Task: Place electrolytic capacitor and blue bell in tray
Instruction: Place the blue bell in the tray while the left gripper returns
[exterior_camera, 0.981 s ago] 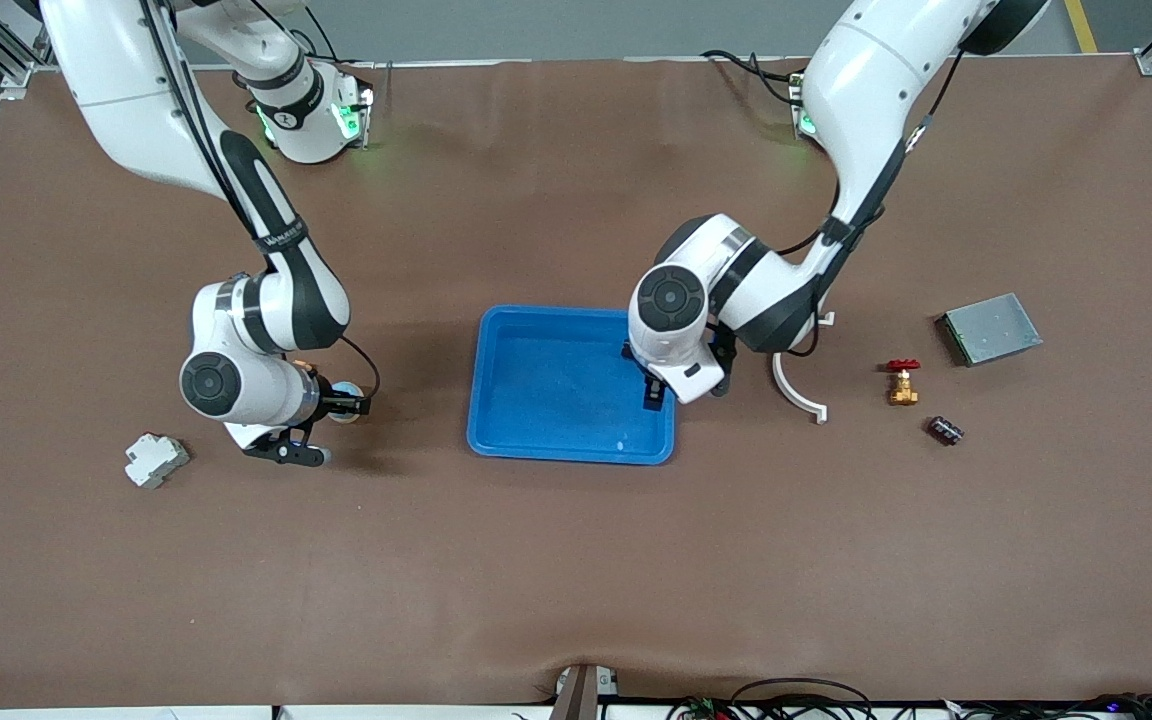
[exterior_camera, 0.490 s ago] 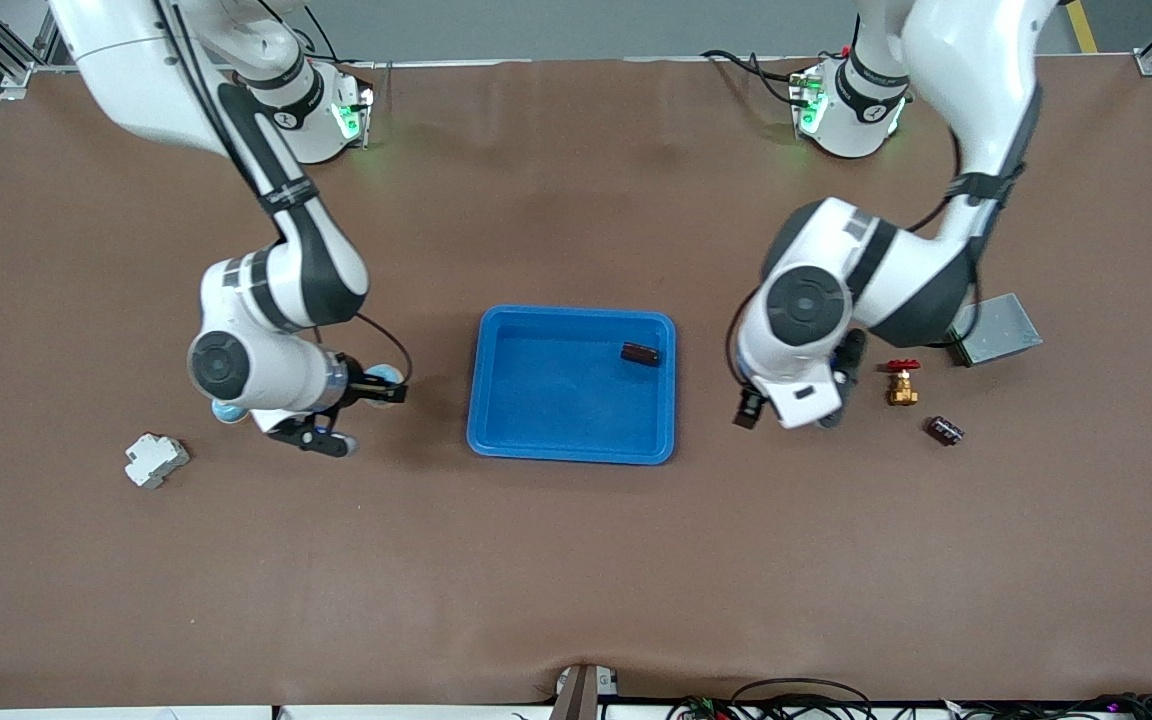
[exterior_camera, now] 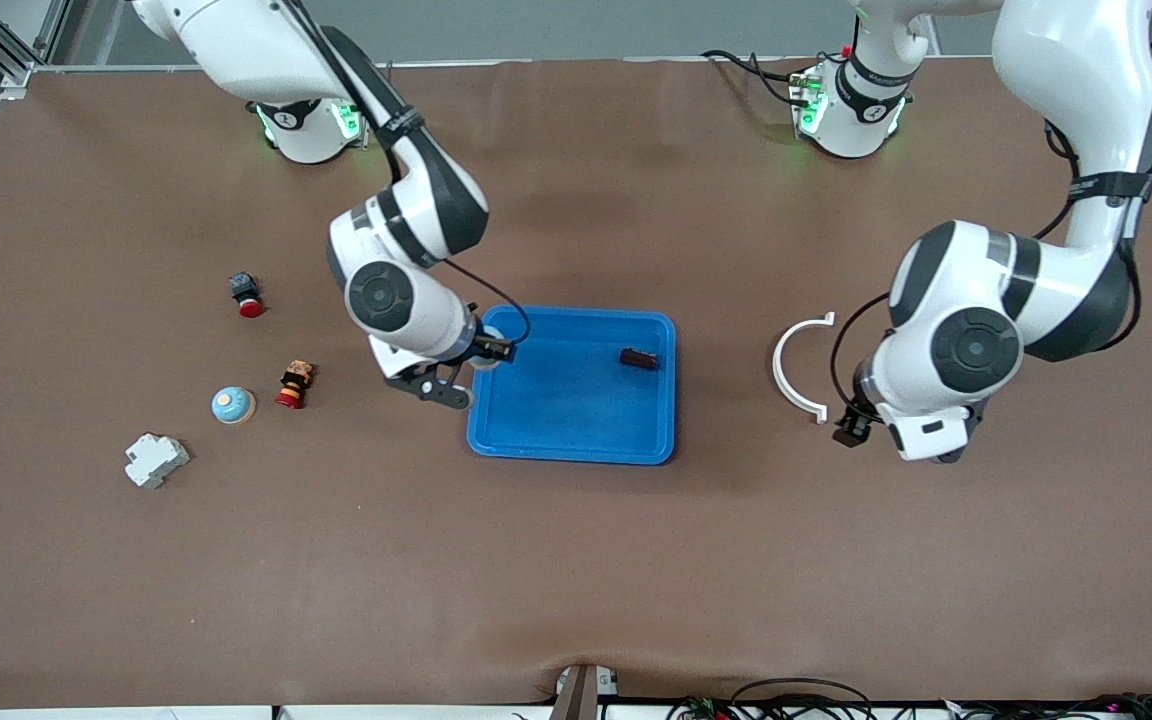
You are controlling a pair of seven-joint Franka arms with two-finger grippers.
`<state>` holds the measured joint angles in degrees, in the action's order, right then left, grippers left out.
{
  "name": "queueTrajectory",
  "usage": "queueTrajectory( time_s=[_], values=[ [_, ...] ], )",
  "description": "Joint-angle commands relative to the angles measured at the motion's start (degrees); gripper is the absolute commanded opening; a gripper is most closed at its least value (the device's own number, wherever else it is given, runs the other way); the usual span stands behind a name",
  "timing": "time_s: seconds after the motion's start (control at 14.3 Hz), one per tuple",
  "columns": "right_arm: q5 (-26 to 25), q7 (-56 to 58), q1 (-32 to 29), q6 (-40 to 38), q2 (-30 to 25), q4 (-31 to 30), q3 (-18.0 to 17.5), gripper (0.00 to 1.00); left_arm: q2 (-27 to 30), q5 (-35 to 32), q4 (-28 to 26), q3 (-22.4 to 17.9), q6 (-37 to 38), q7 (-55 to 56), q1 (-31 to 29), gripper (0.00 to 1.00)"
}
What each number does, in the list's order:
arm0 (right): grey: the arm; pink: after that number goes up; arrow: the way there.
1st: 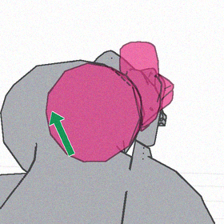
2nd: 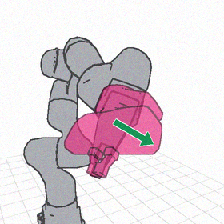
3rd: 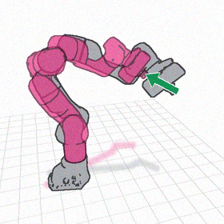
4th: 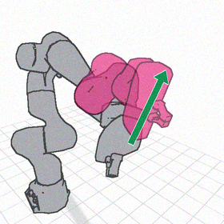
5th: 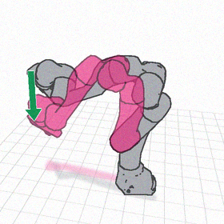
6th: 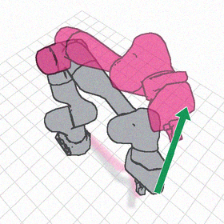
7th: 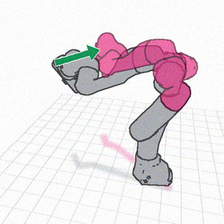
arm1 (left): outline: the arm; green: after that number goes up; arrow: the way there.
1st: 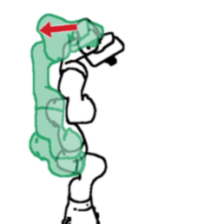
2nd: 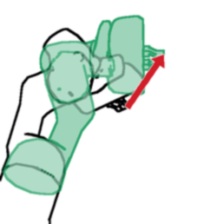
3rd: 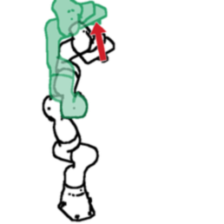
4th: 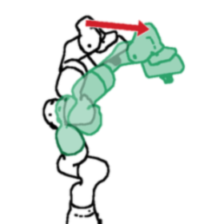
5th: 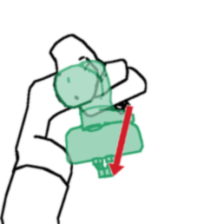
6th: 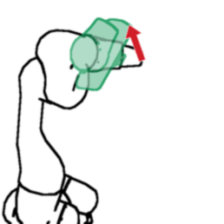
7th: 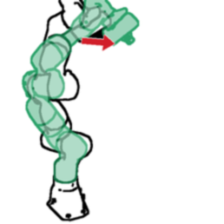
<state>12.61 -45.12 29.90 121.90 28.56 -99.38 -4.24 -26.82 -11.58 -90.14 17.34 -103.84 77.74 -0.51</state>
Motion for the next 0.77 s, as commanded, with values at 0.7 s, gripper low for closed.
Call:
queueTrajectory(
  time_s=[0.7],
  values=[
    [0.39,-0.15,3.76,6.59,6.85,1.21,0.63,0.14,-4.37,-4.84,-0.56,-0.02,-5.39,-25.62,-15.58,1.0]
  ],
)
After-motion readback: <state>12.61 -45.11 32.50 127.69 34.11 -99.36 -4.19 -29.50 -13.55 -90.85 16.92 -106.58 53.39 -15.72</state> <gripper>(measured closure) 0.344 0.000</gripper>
